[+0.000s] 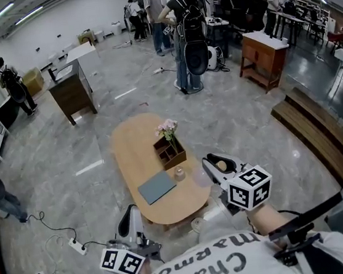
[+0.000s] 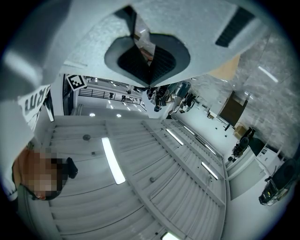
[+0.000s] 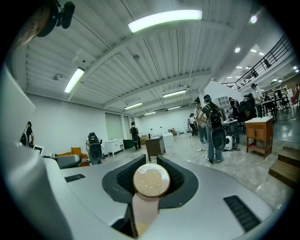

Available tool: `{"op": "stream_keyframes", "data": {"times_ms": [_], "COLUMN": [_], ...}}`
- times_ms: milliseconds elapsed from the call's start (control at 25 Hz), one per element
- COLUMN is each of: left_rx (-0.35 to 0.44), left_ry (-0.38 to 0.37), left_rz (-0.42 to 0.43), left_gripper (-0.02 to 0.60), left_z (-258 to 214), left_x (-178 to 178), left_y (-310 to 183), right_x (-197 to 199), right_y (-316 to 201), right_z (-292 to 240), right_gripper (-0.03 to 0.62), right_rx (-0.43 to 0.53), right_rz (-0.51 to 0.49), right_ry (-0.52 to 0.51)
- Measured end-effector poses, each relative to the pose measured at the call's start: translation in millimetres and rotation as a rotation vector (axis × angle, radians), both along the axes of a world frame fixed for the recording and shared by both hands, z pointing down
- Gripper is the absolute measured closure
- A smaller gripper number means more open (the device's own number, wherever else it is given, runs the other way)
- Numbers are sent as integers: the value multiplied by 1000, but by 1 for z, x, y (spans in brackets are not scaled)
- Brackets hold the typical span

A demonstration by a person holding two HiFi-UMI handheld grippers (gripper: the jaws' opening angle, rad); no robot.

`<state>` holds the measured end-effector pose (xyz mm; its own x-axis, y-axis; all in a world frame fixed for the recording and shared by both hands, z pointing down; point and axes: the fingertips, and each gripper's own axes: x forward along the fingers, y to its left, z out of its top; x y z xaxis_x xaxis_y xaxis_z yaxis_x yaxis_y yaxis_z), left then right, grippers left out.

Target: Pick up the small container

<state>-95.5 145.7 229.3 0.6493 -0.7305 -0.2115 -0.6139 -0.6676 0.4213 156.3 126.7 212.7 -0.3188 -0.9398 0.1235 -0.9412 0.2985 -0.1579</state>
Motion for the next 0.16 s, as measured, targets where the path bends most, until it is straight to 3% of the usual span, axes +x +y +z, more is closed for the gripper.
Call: {"op": "stream_keyframes", "data": {"times_ms": [160], "left_rx": [2], "left_ry": [5], "left_rz": [-2], "left_gripper": [568], "left_z": [2], "left_x": [2], "left_y": [-2], "right_x": [3], "right_y": [-2], "right_z": [2], "right_gripper": [516], "right_rx": [0], "right_rz": [1], "right_ry": [3]}}
